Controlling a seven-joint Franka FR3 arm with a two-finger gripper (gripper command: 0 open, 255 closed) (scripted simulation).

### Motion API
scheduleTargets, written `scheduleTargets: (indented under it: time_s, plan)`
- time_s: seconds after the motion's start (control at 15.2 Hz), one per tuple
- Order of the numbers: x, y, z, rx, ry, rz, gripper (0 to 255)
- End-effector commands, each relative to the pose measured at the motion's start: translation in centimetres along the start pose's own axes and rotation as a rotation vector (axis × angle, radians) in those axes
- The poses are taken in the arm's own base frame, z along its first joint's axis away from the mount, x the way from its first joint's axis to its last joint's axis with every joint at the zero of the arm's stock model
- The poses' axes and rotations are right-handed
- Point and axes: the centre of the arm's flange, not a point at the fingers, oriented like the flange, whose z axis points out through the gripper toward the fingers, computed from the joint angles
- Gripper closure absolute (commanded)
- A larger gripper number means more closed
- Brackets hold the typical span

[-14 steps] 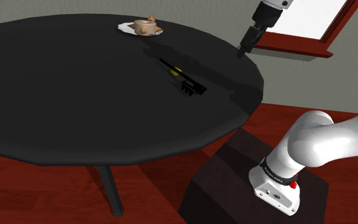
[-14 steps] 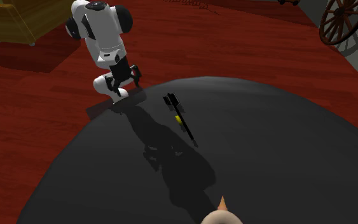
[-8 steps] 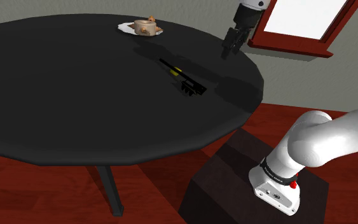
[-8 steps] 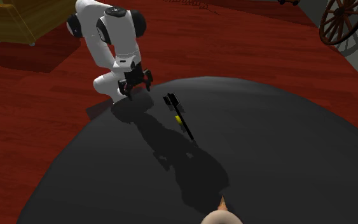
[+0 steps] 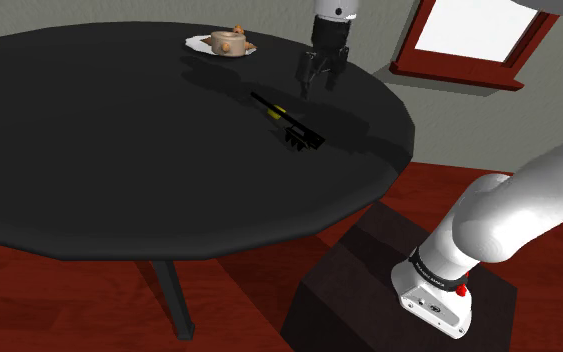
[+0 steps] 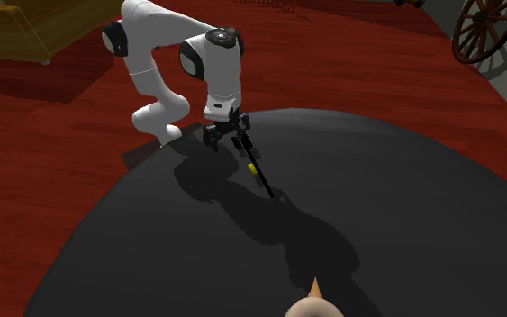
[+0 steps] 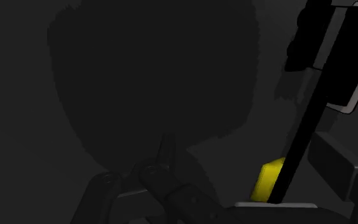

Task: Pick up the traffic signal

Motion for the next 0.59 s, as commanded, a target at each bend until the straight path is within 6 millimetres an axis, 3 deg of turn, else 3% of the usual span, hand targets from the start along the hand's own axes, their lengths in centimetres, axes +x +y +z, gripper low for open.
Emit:
scheduleTargets:
  time_s: [0.0, 0.33, 0.53]
  plan:
    - [2.5, -1.7, 0.8, -0.008, -0.030, 0.028, 0]
    - [8.2, -5.6, 3.3, -0.029, -0.100, 0.088, 0]
    - [8.2, -5.6, 4.9, -0.029, -0.100, 0.088, 0]
